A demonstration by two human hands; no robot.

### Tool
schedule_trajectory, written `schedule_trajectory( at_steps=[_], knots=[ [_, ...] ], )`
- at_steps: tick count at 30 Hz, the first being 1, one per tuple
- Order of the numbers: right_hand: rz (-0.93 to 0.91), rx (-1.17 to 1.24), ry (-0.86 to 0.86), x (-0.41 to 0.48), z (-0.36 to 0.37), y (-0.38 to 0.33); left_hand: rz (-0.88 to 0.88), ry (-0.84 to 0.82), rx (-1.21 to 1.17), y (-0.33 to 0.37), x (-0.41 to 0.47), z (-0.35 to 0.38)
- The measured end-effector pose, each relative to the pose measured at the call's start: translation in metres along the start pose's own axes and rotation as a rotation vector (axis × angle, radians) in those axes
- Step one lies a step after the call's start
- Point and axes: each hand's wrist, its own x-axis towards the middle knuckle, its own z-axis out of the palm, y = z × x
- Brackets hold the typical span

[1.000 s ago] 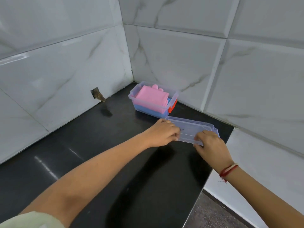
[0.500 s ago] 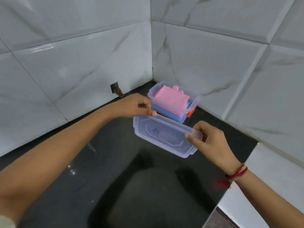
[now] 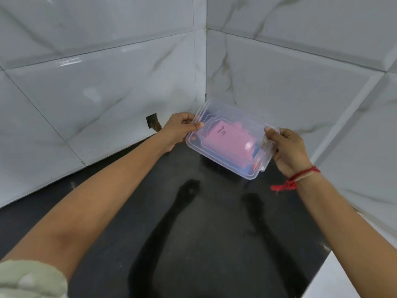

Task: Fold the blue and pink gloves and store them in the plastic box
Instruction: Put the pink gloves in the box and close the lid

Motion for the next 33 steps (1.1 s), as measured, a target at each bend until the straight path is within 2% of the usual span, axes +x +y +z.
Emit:
schedule_trajectory(
  at_steps=[2,5,10,15,23,33],
  knots=[
    [0.018,-0.013,0.046,0.018,0.002,0.000,0.036,0.130,0.170,-0.001,0.016,0.010],
    [0.033,-0.051,0.091,0.040,0.000,0.001,0.093,0.240,0.300,-0.003,0.036,0.023],
    [0.025,-0.321,0.111,0.057,-0.012,0.023,0.098,0.286,0.507,-0.009,0.056,0.031],
    [-0.139,-0.529,0.240,0.060,-0.014,0.041,0.103,0.363,0.765,-0.020,0.055,0.042],
    [-0.200,-0.630,0.335,0.065,-0.009,0.052,0.197,0.423,0.973,-0.026,0.055,0.050],
    [-0.078,-0.590,0.377,0.071,-0.009,0.062,0.195,0.446,1.009,-0.028,0.069,0.057]
  ],
)
